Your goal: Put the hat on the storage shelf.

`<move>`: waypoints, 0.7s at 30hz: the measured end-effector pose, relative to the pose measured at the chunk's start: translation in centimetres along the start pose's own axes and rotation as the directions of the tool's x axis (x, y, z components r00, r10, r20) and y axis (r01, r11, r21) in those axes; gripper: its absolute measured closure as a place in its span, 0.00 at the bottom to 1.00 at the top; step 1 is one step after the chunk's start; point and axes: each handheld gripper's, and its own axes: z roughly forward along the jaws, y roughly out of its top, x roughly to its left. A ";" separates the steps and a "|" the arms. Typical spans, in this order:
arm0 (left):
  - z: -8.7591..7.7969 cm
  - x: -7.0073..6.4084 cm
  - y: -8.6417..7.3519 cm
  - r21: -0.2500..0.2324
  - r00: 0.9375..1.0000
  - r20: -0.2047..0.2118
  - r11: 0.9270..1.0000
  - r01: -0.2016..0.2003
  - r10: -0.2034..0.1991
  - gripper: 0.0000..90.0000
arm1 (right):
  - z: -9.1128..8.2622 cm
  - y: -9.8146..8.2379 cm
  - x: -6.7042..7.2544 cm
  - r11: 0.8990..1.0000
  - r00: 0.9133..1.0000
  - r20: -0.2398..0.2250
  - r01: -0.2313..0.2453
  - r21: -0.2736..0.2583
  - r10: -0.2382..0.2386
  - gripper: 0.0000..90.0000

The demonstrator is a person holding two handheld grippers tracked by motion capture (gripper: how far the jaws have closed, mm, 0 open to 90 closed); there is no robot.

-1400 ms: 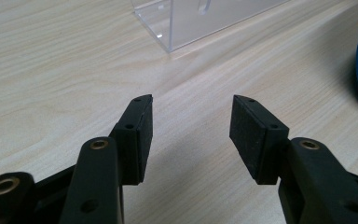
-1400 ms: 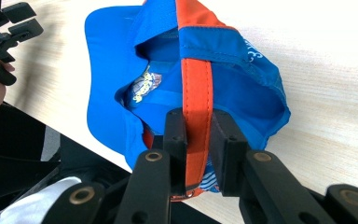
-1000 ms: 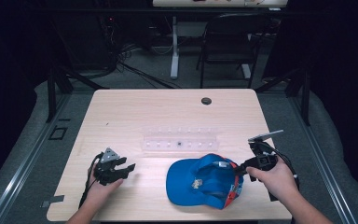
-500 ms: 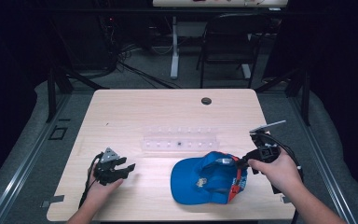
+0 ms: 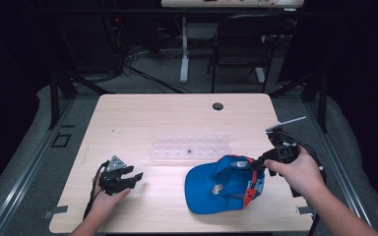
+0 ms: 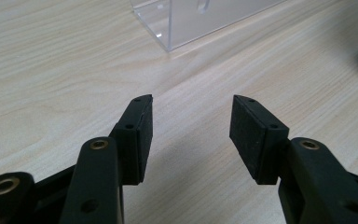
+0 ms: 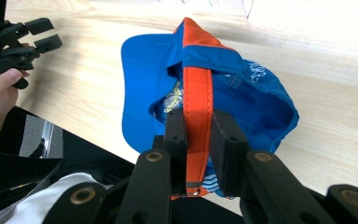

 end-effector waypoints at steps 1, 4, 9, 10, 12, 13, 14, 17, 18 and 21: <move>0.0 0.0 0.0 -0.002 1.000 0.000 1.000 0.001 -0.001 0.55 | -0.2 0.1 0.1 1.000 1.000 0.001 0.000 -0.004 0.000 0.87; 0.0 0.0 0.0 -0.001 1.000 -0.001 1.000 -0.003 0.003 0.55 | -0.8 0.4 0.6 1.000 1.000 0.006 -0.008 -0.009 0.008 0.87; 0.0 0.0 0.0 -0.001 1.000 0.000 1.000 -0.003 0.003 0.55 | -1.6 0.9 1.6 1.000 1.000 0.018 -0.004 -0.003 0.004 0.87; 0.0 0.0 0.0 0.000 1.000 0.000 1.000 -0.003 0.003 0.55 | -1.7 1.0 1.7 1.000 1.000 0.016 -0.002 -0.003 0.002 0.87; 0.0 0.0 0.0 0.000 1.000 0.000 1.000 -0.002 0.002 0.55 | -2.0 1.3 2.0 1.000 1.000 0.014 0.006 0.017 -0.007 0.87; 0.0 0.0 0.0 0.001 1.000 0.000 1.000 -0.003 0.003 0.55 | -2.1 1.3 2.1 1.000 1.000 0.013 0.007 0.015 -0.007 0.87; 0.0 0.0 0.0 0.001 1.000 0.001 1.000 -0.003 0.003 0.55 | -2.2 1.4 2.2 1.000 1.000 0.016 0.005 0.013 -0.005 0.87; -0.1 0.1 0.0 0.007 1.000 0.006 1.000 -0.004 0.004 0.55 | -2.5 1.7 2.5 1.000 1.000 0.013 -0.001 0.016 0.001 0.87; -0.1 0.1 0.0 0.008 1.000 0.007 1.000 -0.004 0.004 0.55 | -2.6 1.7 2.6 1.000 1.000 0.013 -0.003 0.017 0.002 0.87; -0.1 0.1 0.0 0.008 1.000 0.007 1.000 -0.004 0.004 0.55 | -2.8 1.9 2.8 1.000 1.000 0.012 0.002 0.027 -0.002 0.87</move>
